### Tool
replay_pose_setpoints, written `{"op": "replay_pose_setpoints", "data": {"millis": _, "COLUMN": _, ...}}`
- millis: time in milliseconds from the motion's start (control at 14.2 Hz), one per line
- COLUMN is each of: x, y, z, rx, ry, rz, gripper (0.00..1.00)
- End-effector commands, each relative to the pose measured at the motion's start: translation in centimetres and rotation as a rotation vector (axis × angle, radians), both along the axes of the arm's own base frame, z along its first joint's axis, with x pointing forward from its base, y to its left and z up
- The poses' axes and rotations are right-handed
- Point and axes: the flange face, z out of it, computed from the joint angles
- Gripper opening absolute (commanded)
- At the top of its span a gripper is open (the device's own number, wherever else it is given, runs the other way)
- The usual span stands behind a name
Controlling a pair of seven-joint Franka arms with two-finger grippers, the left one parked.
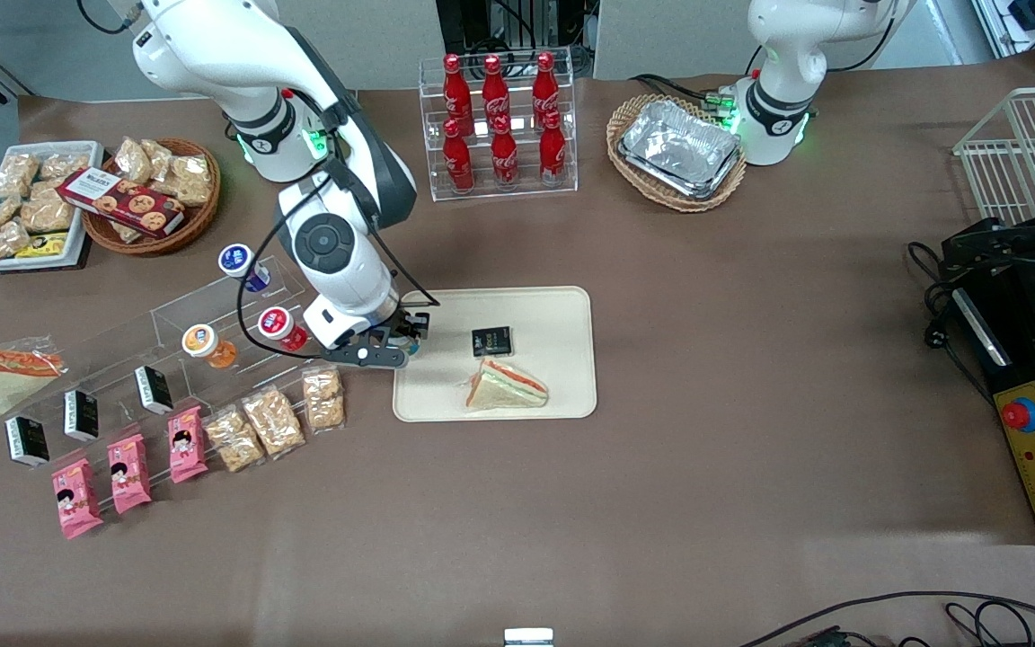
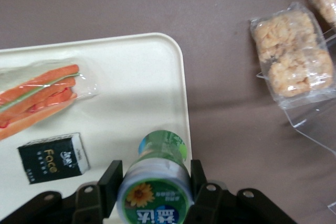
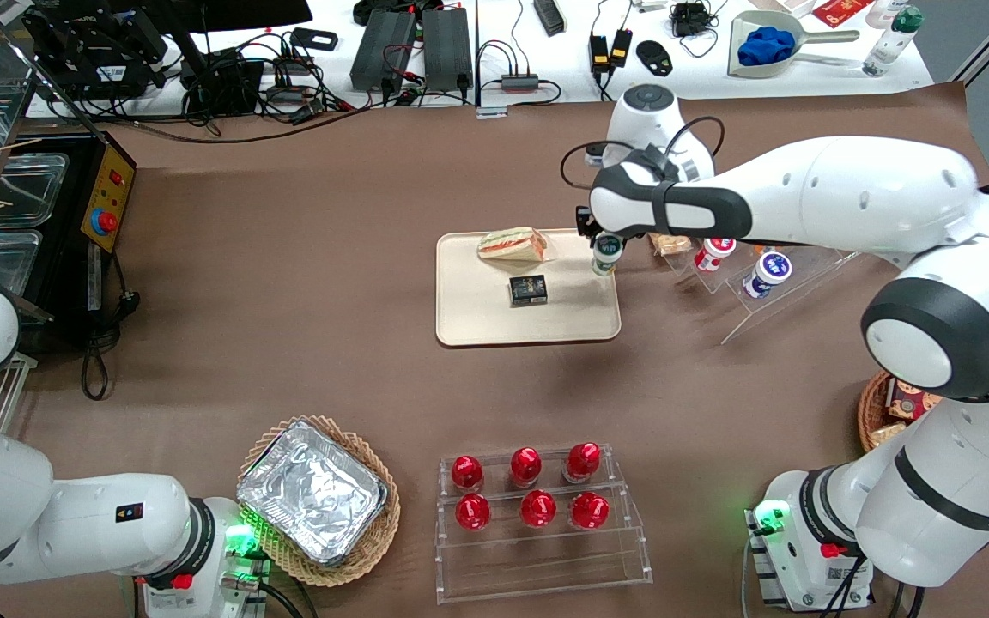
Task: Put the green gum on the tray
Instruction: 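Carry the green-lidded cup with the right gripper over the cream tray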
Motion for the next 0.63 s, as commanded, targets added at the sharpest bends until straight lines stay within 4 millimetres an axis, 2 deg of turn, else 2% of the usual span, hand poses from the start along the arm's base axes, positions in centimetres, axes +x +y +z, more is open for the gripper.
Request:
{"op": "replay_pose_setpoints", "data": {"millis": 0, "x": 0.0, "y": 0.6, "z": -3.3, "rx": 0.007, "ry": -0.010, "rz": -0.021, "gripper": 0.05}}
{"op": "replay_pose_setpoints", "data": {"millis": 282, "x": -0.9, "y": 2.1, "z": -4.8, "rx": 0.022, "ry": -0.001, "rz": -0.021, "gripper": 0.05}}
{"op": "replay_pose_setpoints", "data": {"millis": 564, "x": -1.1, "y": 2.2, "z": -5.5, "rx": 0.021, "ry": -0.001, "rz": -0.021, "gripper": 0.05}}
